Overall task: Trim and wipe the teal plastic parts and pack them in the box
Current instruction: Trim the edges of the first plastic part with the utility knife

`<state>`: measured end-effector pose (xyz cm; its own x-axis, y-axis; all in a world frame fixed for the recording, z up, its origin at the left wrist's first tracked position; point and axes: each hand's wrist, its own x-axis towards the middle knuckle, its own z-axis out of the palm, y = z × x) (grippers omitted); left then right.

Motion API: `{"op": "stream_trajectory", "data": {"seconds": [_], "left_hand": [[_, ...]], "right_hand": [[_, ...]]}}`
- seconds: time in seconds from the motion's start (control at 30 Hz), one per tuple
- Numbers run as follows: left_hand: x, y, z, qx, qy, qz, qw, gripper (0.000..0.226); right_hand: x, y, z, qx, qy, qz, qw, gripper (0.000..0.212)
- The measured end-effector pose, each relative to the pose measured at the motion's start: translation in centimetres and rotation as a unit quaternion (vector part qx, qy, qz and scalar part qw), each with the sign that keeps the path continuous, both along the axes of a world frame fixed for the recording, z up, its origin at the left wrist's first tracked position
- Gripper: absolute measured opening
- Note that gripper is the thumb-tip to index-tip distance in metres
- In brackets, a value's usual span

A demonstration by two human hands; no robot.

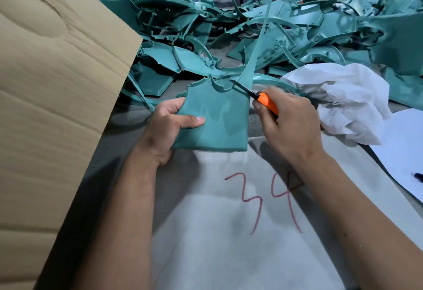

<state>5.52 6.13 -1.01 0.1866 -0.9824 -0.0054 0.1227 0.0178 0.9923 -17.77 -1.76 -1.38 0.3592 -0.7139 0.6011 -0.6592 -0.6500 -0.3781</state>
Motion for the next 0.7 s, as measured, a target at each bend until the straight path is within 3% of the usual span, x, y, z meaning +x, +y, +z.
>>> {"op": "stream_trajectory", "data": {"seconds": [0.13, 0.27, 0.4, 0.53, 0.63, 0.7], "left_hand": [[-0.1, 0.4, 0.3, 0.03, -0.017, -0.04, 0.999, 0.029], [-0.4, 0.9, 0.7, 0.055, -0.004, -0.083, 0.995, 0.032], [-0.6, 1.2, 1.1, 0.091, 0.126, -0.055, 0.986, 0.033], [-0.4, 1.0, 1.6, -0.01, 0.285, -0.082, 0.955, 0.076], [-1.9, 0.4, 1.4, -0.041, 0.232, -0.087, 0.968, 0.062], [-3.2, -0.1, 1.1, -0.025, 0.16, -0.073, 0.984, 0.041]], "right_hand": [[-0.3, -0.2, 0.7, 0.055, -0.214, 0.03, 0.975, 0.023], [-0.7, 0.2, 1.6, 0.259, -0.42, 0.128, 0.86, 0.019], [-0.1, 0.1, 1.2, 0.333, -0.49, 0.114, 0.798, 0.023], [0.2, -0.1, 1.2, 0.374, -0.557, 0.079, 0.737, 0.021], [0.3, -0.4, 1.1, 0.386, -0.549, 0.112, 0.733, 0.011], [0.4, -0.3, 1.2, 0.38, -0.509, 0.131, 0.761, 0.009]]}}
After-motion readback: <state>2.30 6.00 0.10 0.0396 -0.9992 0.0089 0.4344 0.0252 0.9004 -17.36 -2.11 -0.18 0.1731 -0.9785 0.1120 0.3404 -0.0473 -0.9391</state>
